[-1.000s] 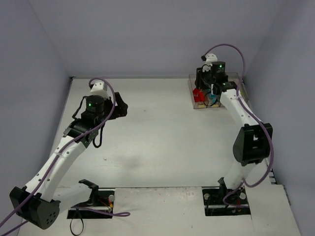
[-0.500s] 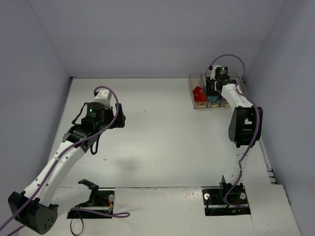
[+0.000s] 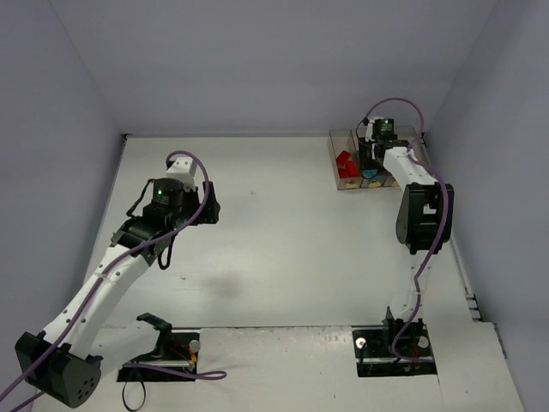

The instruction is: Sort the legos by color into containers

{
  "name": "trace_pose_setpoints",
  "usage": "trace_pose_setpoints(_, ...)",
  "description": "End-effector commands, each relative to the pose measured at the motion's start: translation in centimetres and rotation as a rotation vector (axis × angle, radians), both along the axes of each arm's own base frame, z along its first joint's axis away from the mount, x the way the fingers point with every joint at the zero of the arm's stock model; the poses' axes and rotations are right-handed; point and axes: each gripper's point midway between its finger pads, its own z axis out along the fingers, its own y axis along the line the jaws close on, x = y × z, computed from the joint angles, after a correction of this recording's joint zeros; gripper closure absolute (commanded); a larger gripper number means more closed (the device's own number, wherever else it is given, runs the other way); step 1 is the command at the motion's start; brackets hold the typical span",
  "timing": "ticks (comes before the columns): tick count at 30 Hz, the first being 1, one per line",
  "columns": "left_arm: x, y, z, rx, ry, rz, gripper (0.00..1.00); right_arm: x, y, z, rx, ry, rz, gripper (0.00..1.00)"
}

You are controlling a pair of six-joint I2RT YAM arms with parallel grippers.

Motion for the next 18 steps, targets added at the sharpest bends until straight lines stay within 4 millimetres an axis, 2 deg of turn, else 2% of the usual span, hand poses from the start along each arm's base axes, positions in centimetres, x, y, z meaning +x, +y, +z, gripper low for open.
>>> trace_pose_setpoints(1, 0.7, -0.4, 1.7, -0.02, -0.059, -0.012, 0.21, 1.2, -0.7, 3.4, -0.018, -0.082, -0.002, 0.62)
trace_pose_setpoints(2, 0.7, -0.4, 1.7, -0.021, -0.061, -0.015, 0.21, 1.2, -0.5, 3.7, -0.013, -0.088, 0.002, 0.56)
trace_pose_setpoints(3, 0.7, -0.4, 1.9, -0.022, -0.065, -0.012, 0.21, 1.1, -0.5, 4.0, -0.011, -0.091, 0.004, 0.45)
trace_pose_setpoints(6, 0.6, -0.2, 2.3, -0.02, -0.077, -0.01, 0.21, 1.0, -0.3, 5.6, -0.003, -0.122, 0.009, 0.35)
trace_pose_setpoints(8, 0.6, -0.2, 2.7, -0.017, -0.086, -0.012, 0.21, 0.7, -0.1, 7.4, 0.009, -0.154, 0.01, 0.27)
trace_pose_setpoints(12, 0.5, 0.2, 3.8, -0.012, -0.105, -0.001, 0.21, -0.3, 0.5, 10.8, 0.04, -0.212, 0.003, 0.24)
trace_pose_setpoints(15, 0.3, 0.6, 4.8, -0.014, -0.123, 0.015, 0.21, -2.0, 1.6, 13.7, 0.101, -0.261, 0.006, 0.19)
trace_pose_setpoints(16, 0.3, 0.8, 5.0, -0.011, -0.128, 0.027, 0.21, -3.1, 1.8, 15.0, 0.113, -0.284, 0.001, 0.17)
trace_pose_setpoints(18, 0.1, 1.1, 5.8, -0.014, -0.145, 0.039, 0.21, -4.5, 2.0, 16.0, 0.138, -0.299, -0.007, 0.12)
